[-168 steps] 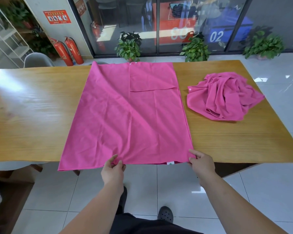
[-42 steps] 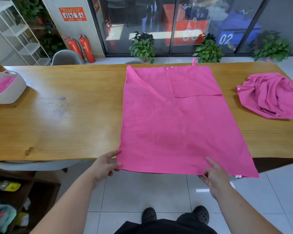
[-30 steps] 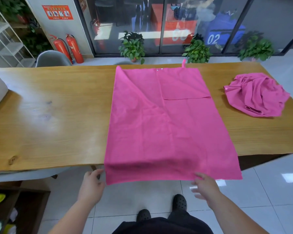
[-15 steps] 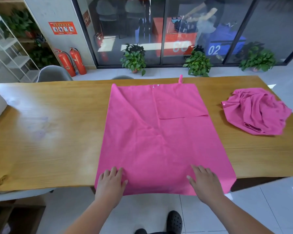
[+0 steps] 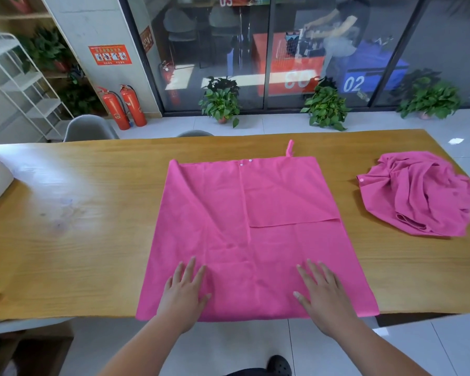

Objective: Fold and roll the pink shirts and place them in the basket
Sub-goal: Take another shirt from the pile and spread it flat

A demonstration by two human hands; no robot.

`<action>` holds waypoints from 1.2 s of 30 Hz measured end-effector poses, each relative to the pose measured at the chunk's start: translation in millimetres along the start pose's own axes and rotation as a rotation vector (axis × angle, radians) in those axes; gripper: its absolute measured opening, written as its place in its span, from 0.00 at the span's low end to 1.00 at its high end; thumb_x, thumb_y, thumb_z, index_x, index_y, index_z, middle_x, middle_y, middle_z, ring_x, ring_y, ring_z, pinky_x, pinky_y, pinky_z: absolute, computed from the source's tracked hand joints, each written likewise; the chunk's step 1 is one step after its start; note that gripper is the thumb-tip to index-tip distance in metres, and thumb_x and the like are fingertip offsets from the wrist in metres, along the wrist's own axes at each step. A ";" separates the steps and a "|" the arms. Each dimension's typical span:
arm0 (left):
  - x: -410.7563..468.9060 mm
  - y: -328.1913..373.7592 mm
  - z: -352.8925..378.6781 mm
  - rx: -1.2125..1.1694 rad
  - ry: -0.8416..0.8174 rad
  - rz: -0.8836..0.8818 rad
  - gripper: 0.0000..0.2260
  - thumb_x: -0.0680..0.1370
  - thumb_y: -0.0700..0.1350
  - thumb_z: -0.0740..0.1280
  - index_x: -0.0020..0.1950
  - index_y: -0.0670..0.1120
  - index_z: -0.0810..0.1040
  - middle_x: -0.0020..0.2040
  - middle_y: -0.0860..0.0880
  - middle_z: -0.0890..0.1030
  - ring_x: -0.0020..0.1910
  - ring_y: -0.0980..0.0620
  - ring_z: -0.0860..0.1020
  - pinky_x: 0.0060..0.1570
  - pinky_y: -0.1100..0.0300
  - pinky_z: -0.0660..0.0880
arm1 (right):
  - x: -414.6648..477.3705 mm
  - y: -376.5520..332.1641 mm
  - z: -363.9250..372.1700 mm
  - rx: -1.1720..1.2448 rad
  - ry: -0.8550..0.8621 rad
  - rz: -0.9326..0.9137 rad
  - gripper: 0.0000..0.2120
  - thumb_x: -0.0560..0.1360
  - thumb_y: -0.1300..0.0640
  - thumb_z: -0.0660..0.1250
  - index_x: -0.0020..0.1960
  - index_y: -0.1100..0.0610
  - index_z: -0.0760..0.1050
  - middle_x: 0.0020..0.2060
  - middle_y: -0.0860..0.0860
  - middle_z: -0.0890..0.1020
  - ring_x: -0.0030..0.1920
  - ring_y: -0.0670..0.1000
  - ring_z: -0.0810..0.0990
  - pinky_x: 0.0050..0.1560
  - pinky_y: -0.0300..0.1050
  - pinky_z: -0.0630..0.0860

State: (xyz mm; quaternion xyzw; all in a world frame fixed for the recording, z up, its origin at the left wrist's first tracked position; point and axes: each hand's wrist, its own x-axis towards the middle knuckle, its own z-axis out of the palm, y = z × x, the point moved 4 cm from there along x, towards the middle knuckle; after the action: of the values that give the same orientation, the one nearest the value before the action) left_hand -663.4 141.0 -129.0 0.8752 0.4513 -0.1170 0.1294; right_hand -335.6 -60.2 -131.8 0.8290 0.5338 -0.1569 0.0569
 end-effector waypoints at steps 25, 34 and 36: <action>43.4 54.9 -17.9 -0.030 0.045 -0.049 0.34 0.85 0.68 0.50 0.87 0.57 0.44 0.86 0.52 0.37 0.85 0.45 0.37 0.84 0.45 0.48 | 64.5 10.2 -34.3 -0.141 -0.069 -0.229 0.36 0.85 0.32 0.45 0.86 0.48 0.45 0.84 0.50 0.33 0.84 0.59 0.33 0.82 0.61 0.42; 116.4 66.2 -34.7 -0.037 0.058 0.085 0.32 0.86 0.64 0.52 0.87 0.55 0.49 0.87 0.52 0.40 0.85 0.46 0.36 0.84 0.44 0.45 | 116.3 12.6 -53.9 -0.053 -0.053 -0.246 0.35 0.83 0.36 0.44 0.84 0.50 0.60 0.85 0.45 0.54 0.85 0.52 0.53 0.83 0.54 0.54; 135.3 69.7 -39.3 -0.027 0.042 0.116 0.32 0.86 0.64 0.52 0.87 0.55 0.48 0.87 0.52 0.41 0.85 0.46 0.37 0.84 0.47 0.42 | 131.3 19.7 -70.8 0.028 -0.019 -0.209 0.30 0.86 0.40 0.50 0.85 0.50 0.59 0.84 0.45 0.58 0.83 0.50 0.58 0.83 0.50 0.57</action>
State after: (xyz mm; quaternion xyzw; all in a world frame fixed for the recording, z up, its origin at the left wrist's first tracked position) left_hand -526.3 217.9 -127.2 0.9002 0.4041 -0.0847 0.1383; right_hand -253.7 63.8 -108.5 0.7680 0.6145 -0.1772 0.0339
